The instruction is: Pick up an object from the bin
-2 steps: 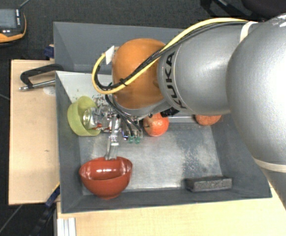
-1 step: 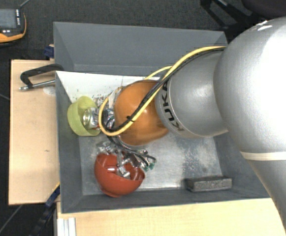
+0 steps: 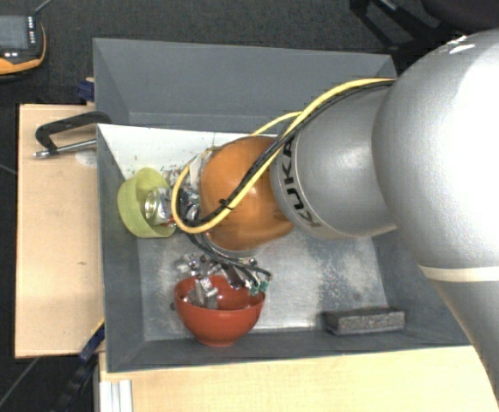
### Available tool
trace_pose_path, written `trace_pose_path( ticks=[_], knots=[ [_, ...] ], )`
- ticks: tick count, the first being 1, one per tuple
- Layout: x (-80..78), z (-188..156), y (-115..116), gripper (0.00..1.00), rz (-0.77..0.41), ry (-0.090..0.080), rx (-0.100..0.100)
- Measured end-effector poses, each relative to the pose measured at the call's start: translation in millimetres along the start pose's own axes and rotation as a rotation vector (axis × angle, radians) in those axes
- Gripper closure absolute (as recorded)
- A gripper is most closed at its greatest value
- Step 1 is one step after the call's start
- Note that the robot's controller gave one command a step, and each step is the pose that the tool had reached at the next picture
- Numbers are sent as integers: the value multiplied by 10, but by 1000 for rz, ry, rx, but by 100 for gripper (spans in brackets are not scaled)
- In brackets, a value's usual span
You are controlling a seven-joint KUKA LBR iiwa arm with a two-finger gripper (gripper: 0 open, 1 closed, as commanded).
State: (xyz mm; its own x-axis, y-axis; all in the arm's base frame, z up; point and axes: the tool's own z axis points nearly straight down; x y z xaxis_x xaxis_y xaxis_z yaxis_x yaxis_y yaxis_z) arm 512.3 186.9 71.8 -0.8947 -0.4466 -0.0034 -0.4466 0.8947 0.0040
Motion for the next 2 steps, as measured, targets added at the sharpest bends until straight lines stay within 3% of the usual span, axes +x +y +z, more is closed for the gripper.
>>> trace_pose_path(
  ticks=[1, 2],
  knots=[
    [33, -1816, -118, 100, 82, -15, 1],
    [-44, -654, -520, 100, -383, -14, 4]
  ],
)
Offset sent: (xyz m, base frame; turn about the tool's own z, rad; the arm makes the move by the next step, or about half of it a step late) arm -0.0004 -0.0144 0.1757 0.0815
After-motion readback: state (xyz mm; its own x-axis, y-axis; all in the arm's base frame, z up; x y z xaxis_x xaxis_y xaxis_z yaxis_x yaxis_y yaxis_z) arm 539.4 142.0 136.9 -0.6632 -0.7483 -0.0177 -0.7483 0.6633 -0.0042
